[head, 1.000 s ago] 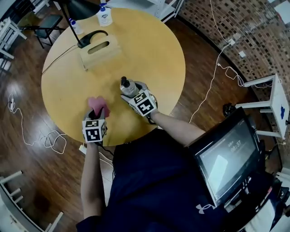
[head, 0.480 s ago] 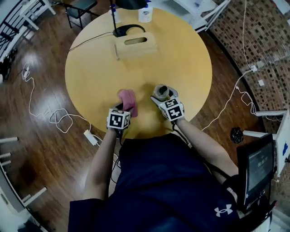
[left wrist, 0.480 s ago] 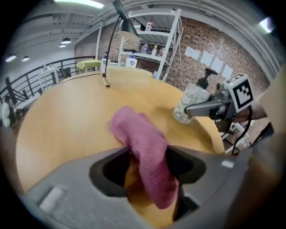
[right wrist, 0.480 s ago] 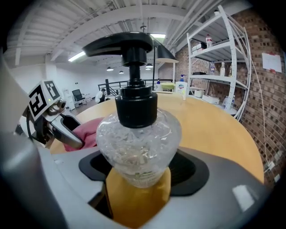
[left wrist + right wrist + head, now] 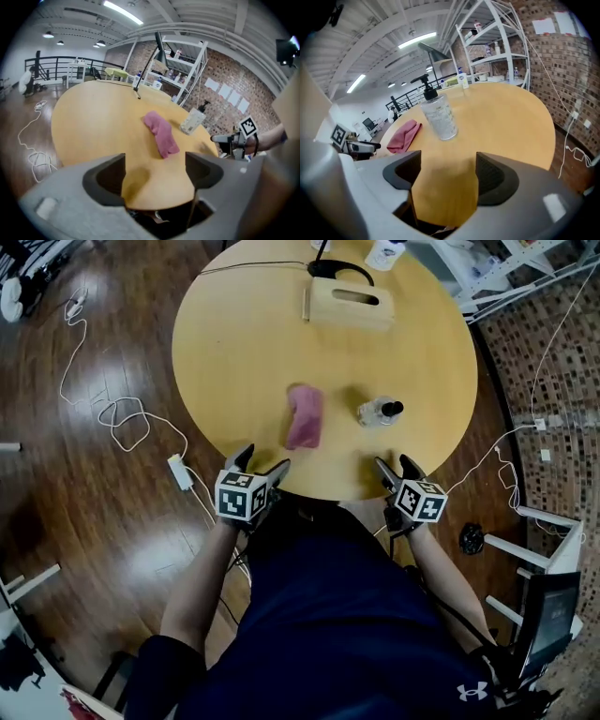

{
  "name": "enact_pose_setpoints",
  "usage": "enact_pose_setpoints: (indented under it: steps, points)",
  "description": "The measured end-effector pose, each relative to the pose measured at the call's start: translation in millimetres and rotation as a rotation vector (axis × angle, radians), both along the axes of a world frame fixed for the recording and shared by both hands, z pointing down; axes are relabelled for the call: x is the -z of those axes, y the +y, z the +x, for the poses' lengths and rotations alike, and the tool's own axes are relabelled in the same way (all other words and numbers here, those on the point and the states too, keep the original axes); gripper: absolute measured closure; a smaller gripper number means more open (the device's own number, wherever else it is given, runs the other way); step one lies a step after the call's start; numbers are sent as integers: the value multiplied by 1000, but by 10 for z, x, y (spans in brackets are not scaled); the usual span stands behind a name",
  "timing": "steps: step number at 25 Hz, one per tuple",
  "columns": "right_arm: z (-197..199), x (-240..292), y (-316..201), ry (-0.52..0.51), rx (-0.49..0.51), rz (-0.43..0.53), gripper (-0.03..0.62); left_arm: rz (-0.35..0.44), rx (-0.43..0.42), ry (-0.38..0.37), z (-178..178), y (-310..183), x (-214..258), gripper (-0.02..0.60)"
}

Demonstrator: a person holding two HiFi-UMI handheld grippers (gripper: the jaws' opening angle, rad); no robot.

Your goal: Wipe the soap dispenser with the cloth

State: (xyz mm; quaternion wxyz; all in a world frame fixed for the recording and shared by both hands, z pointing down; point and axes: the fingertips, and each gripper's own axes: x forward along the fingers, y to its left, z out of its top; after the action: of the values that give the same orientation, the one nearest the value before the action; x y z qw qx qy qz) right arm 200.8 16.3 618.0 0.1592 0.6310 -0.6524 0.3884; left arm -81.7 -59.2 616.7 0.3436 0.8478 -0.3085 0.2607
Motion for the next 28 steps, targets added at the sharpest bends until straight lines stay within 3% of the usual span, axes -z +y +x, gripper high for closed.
enact_pose_setpoints:
  steps: [4, 8, 11, 13, 16, 18, 21, 23, 28]
  points:
    - [-150, 54, 343, -62, -11, 7, 403, 28, -25, 3, -147, 510, 56, 330]
    - [-399, 196, 548, -126, 57, 72, 566, 178, -72, 28, 124, 907, 398, 576]
    - [-607, 399, 781, -185, 145, 146, 583, 277, -188, 28, 624, 1332, 767, 578]
    - [-750, 550, 938, -238, 218, 220, 584, 310, -205, 43, 943, 1549, 962, 578]
    - [-884, 732, 1366, -316, 321, 307, 585, 268, -161, 121, 1376, 2000, 1196, 578]
    - [-879, 808, 1677, -384, 333, 334, 585, 257, -188, 124, 1577, 2408, 1218, 578]
    - [-832, 850, 2085, -482, 300, 349, 585, 204, -260, 71, 1618, 3024, 1029, 578]
    - [-815, 882, 2262, -531, 270, 356, 585, 172, -231, 25, 1508, 3173, 943, 578]
    - [-779, 1030, 2315, -541, 271, 393, 585, 252, -214, 3, 1533, 3143, 1035, 578]
